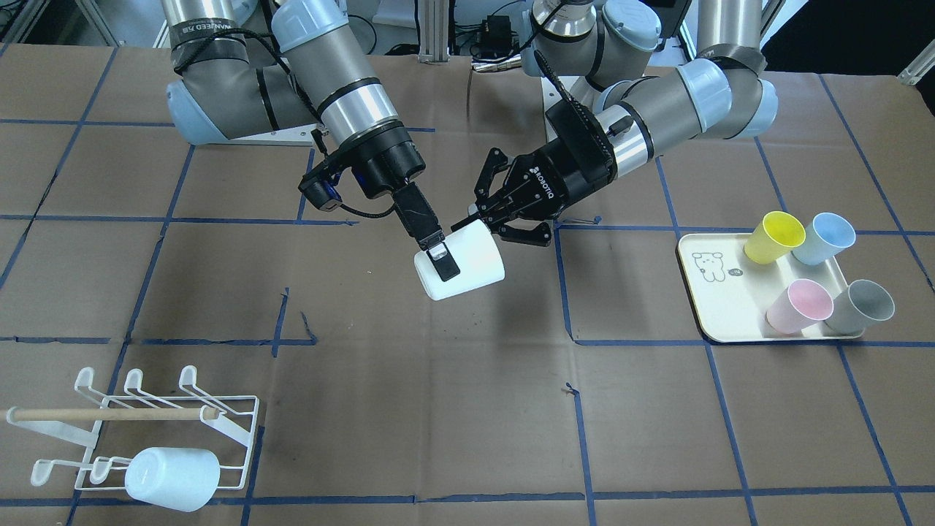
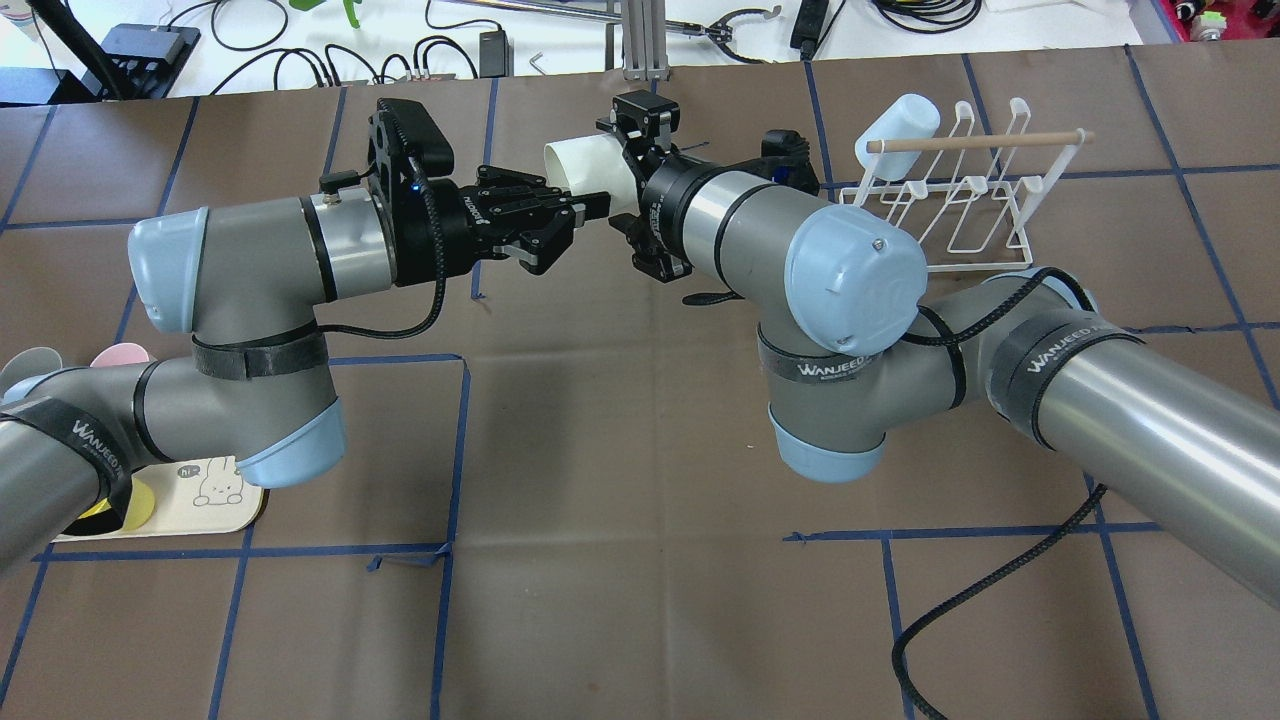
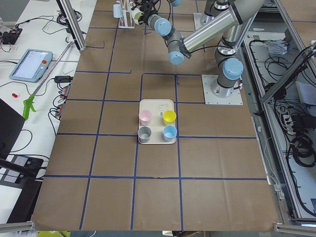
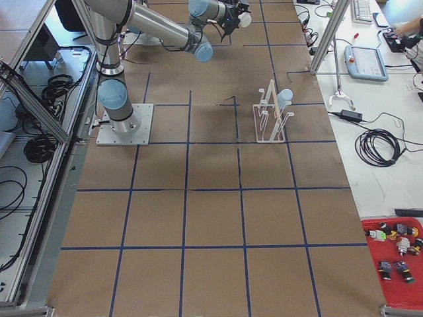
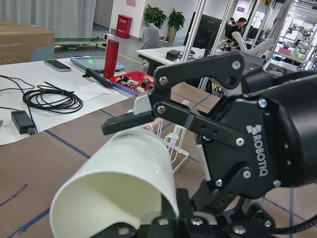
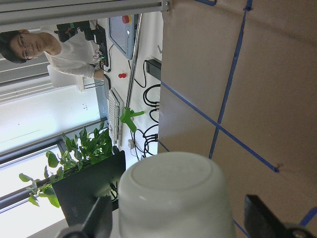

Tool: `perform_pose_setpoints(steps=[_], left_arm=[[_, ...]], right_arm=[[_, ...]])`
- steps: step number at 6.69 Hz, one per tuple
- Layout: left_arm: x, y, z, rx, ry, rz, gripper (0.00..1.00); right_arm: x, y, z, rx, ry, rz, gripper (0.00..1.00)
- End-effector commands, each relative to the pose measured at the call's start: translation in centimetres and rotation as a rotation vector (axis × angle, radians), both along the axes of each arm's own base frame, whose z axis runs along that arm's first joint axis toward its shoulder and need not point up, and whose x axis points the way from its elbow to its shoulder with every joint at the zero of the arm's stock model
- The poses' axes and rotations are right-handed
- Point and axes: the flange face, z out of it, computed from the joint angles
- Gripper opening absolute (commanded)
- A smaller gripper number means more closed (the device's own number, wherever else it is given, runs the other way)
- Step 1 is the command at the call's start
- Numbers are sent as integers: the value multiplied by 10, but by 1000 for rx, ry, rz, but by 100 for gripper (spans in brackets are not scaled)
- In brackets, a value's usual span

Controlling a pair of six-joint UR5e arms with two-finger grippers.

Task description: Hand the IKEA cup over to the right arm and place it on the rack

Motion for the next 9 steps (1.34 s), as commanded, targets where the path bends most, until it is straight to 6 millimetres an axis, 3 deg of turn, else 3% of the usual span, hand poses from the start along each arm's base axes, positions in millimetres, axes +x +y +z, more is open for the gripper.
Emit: perform_pose_setpoints(steps=[1,2,3,4,5,6,7,8,9], left_arm=[[0,0,0,-1,-1,1,4],[0,0,0,-1,-1,1,4],[0,0,0,-1,-1,1,4],[0,0,1,-4,-1,1,16],[2,-4,5,-10,-10,14,40],[4,-6,7,43,4,53,73],[5,-7,9,76,25,73,95],[7,-9,13,73,28,80,95],[23,-14,13,73,32,112,96]], right_arm=[[1,-1,2,-6,-2,3,71],[1,-1,3,-5,-5,8,59],[2,0,3,-5,-5,10,53],[2,0,3,-6,-4,13,46],[2,0,3,-6,-4,13,44],[1,-1,3,-6,-4,11,42],[1,-1,3,-6,-4,13,41],[1,-1,3,-8,-3,12,38],[1,-2,4,-10,-3,13,35]])
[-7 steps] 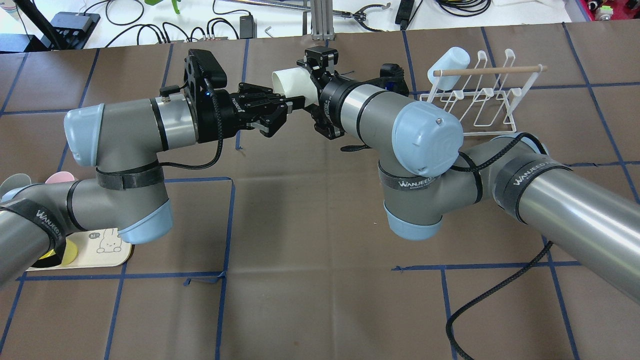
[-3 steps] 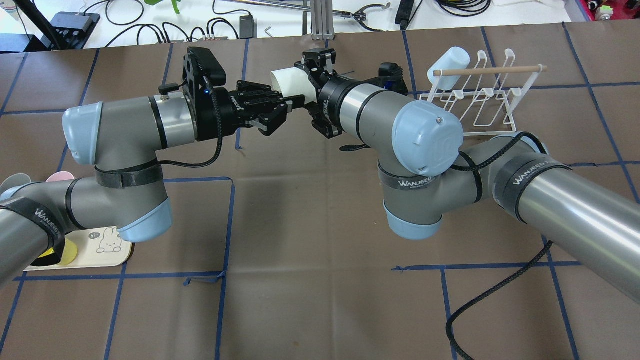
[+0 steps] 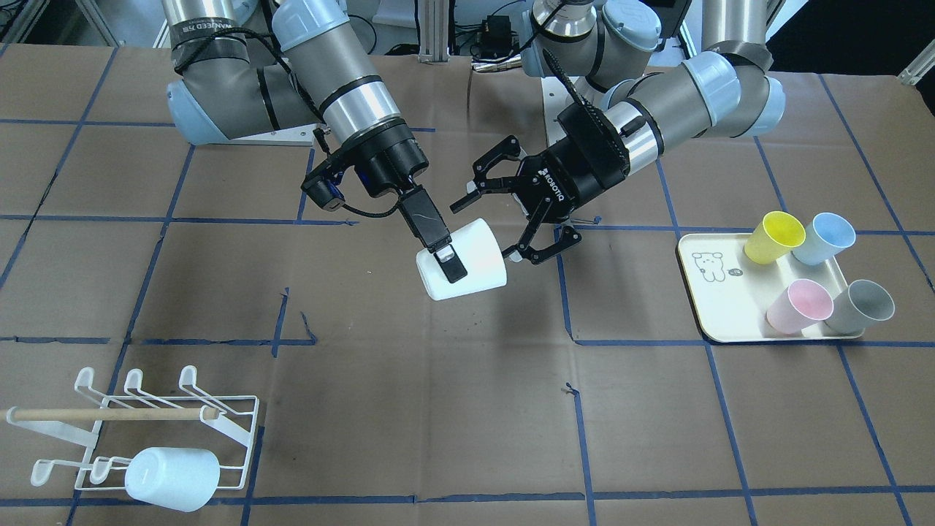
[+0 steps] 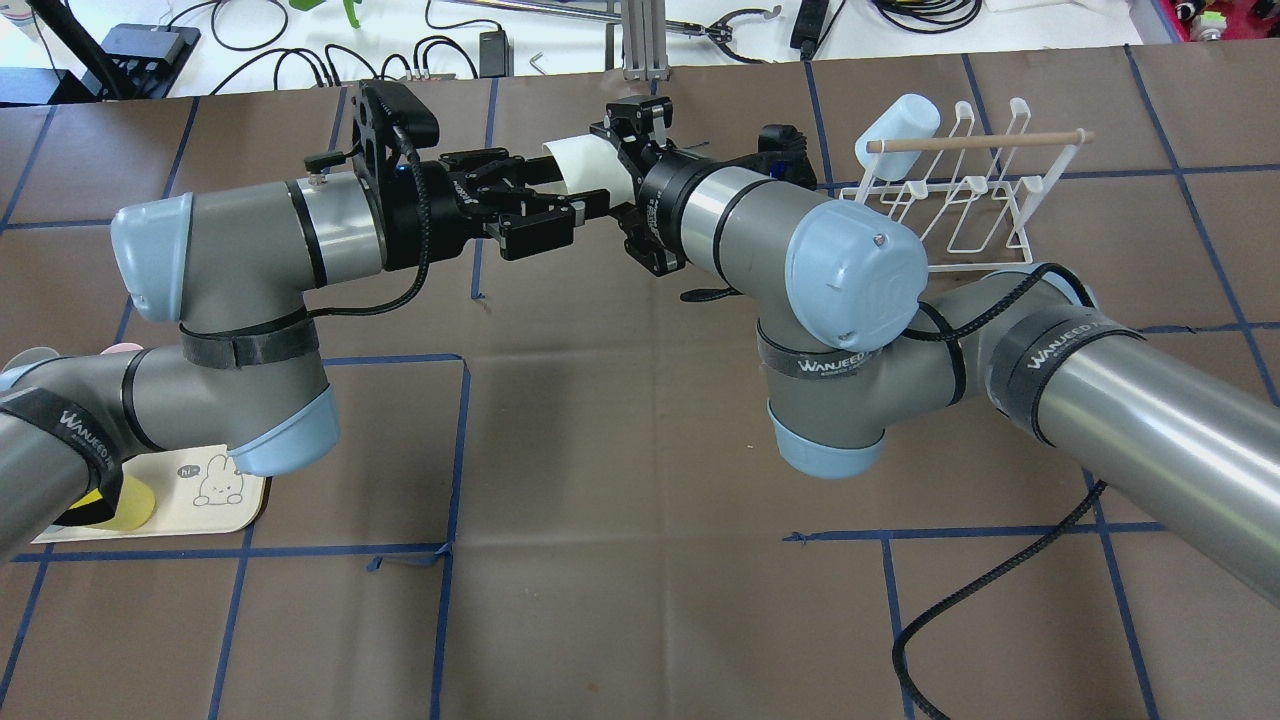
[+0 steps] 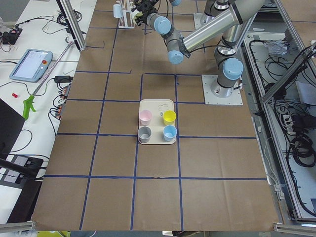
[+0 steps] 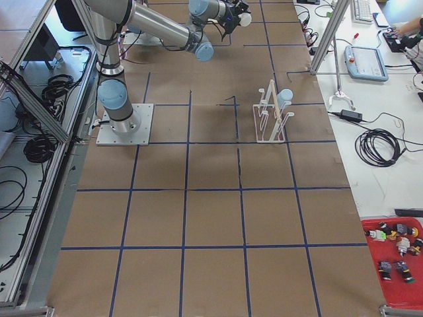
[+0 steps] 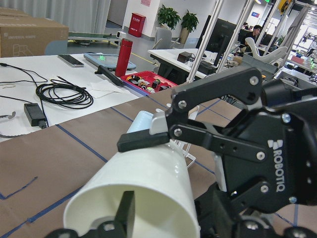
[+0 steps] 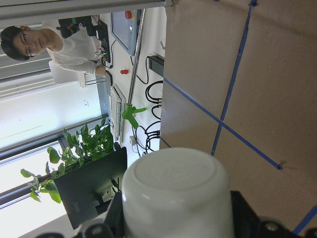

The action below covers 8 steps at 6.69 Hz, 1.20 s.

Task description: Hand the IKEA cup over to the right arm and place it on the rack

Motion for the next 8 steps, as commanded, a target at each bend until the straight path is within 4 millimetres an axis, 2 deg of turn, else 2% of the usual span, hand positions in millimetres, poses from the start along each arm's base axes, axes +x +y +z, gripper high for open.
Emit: perform_pose_setpoints(steps=[1,2,3,4,6,8], left_arm=[[46,-8,5,-8,13,91,98],[79,-11,11,-25,43,131,99],[104,-14,13,-29,58,166,99],[112,-17,20,-38,47,195,99],[117,-23,42,59,16,391,99],[125,-46,37,214,-105,554,99]], right_arm=[[2,-6,10,-23,-5,1,31],[2,-12,10,-27,-5,0,30],[-3,-17,5,-24,-4,-12,27],[-18,-29,2,-28,8,-38,25],[-72,-61,7,-152,183,-29,25],[-133,-86,7,-264,421,-4,24]])
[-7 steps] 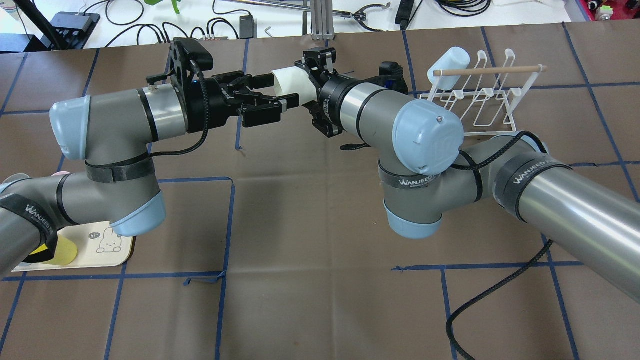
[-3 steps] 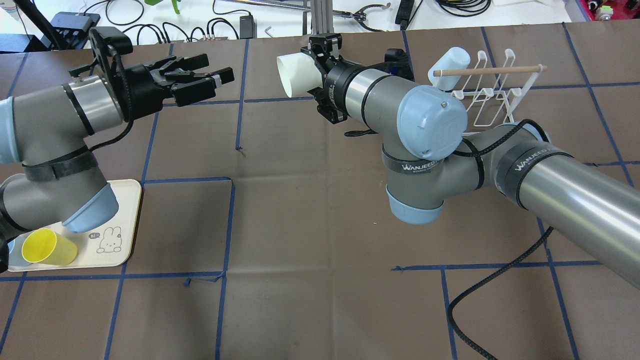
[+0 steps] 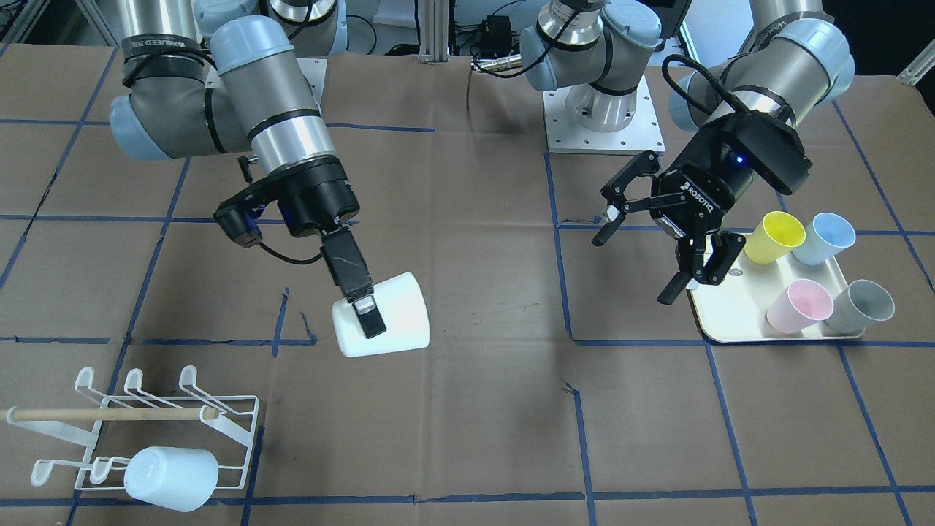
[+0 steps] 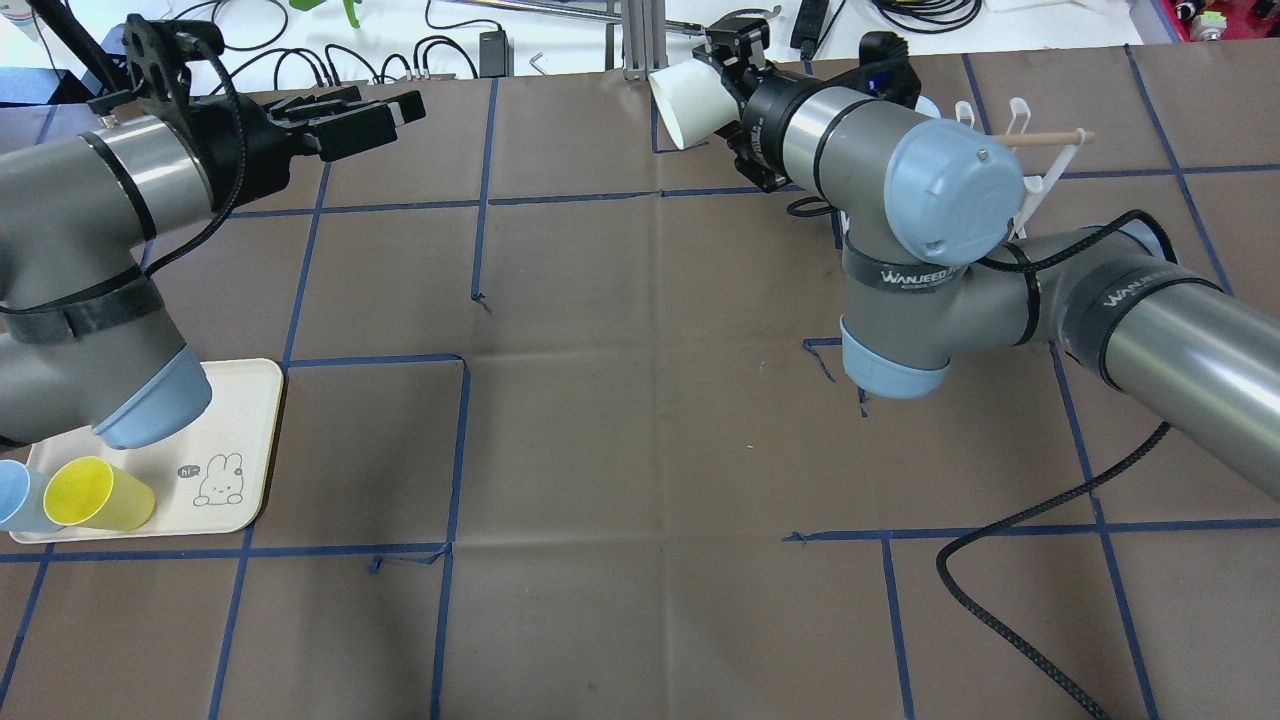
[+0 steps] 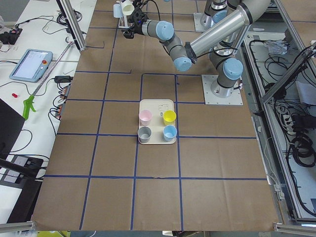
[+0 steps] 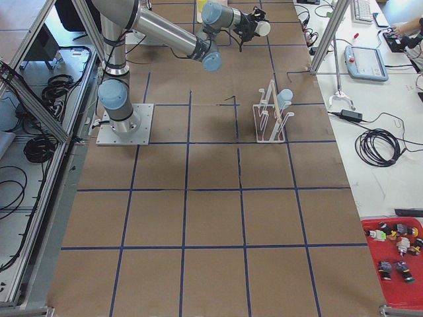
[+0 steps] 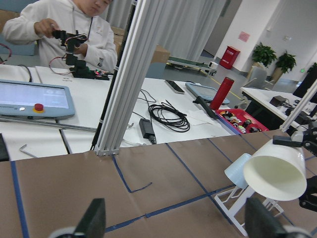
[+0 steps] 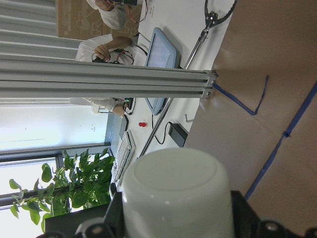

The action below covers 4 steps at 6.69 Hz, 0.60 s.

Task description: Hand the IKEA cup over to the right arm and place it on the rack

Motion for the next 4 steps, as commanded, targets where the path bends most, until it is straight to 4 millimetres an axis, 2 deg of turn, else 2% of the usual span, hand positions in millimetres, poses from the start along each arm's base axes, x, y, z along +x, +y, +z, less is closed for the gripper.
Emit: perform_pose_setpoints(steps=[1,2,3,4], left_arm=[[-14,-27,15,239,-91,144,99],[-39,-47,32,414,-136,202,99],[-48,-57,43,581,-256,243,99],[-44,-55,52,742,-320,257,99]], right_arm=[[-58,-20,0,-90,230,14,15],[-88,-28,0,-107,304,-5,13],[-114,-34,0,-132,403,4,11],[-138,-38,2,-172,535,35,11]])
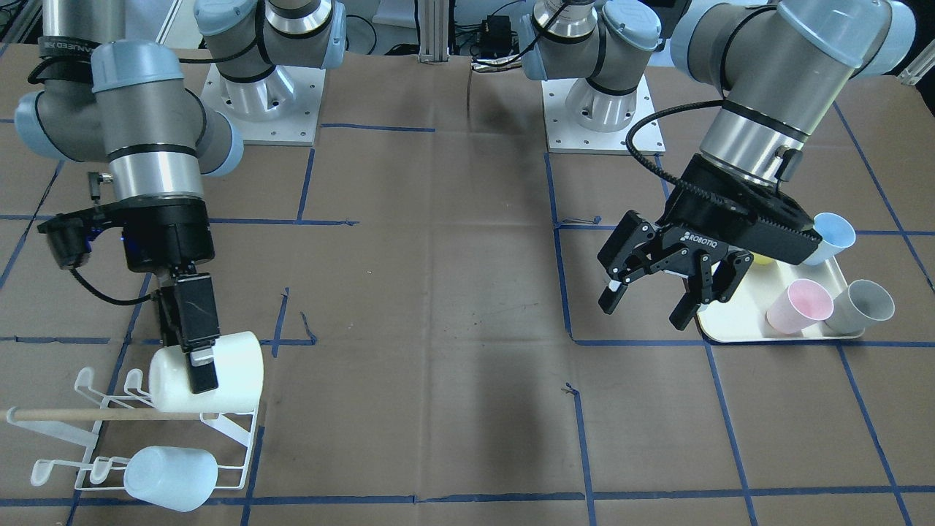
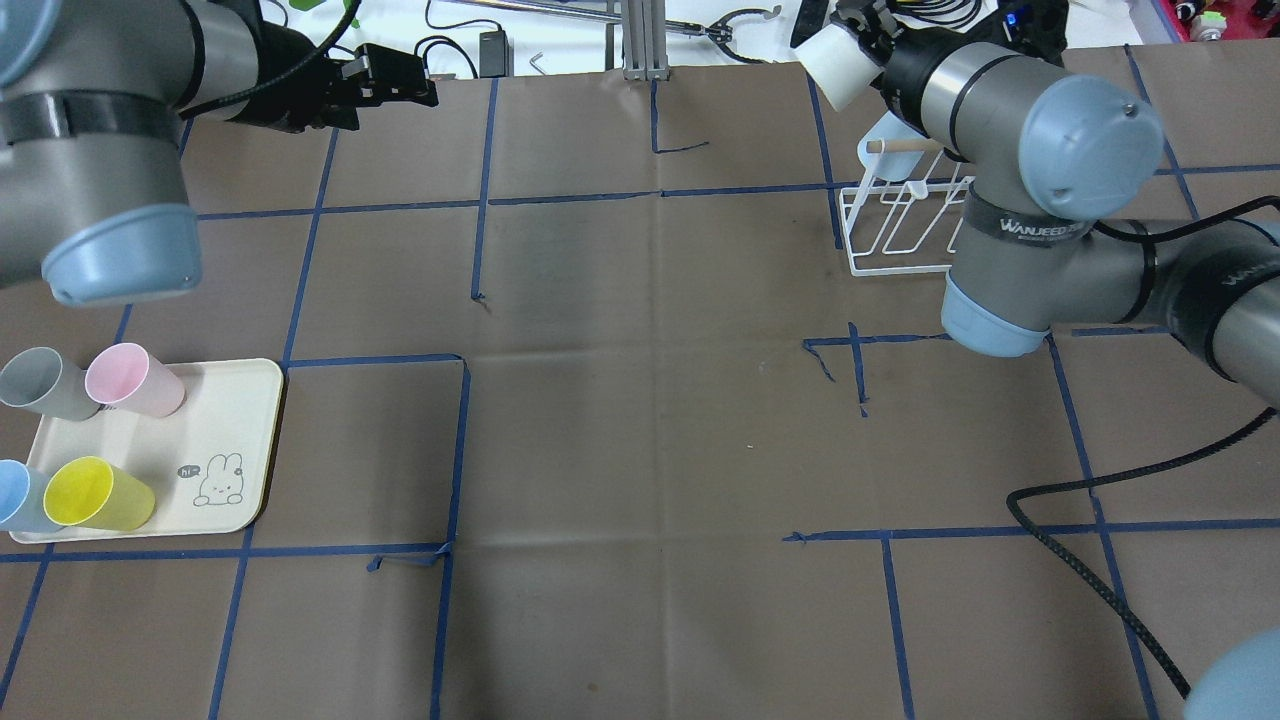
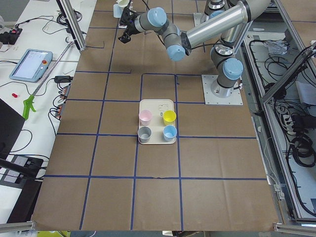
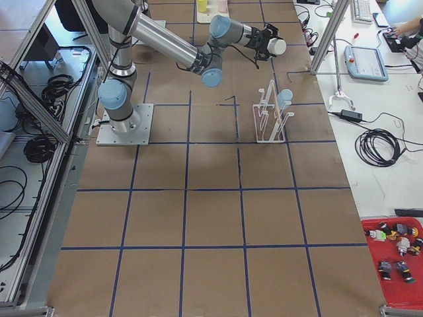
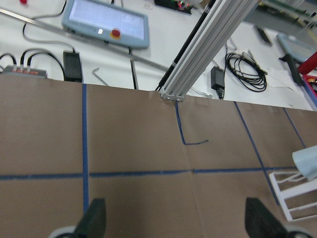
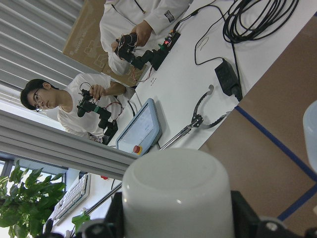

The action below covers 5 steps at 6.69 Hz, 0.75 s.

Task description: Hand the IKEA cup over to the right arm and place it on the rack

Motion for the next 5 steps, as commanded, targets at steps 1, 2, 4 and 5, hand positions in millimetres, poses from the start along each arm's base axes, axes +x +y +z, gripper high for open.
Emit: perform_pose_setpoints(steps=[1,2,4,5], left_arm=[[3,11,23,327,-138,35,100],[7,25,37,409,-235,42,100],[5,51,38,476,-243,41,100],[5,58,42,470,-243,42,100]], right_arm=[[-57,-11,2,-60,290,50,11],[-89,-17,-2,-78,444,89,11],[-129,-28,-6,-90,635,129,11],[-149,-42,-15,-118,726,138,11]])
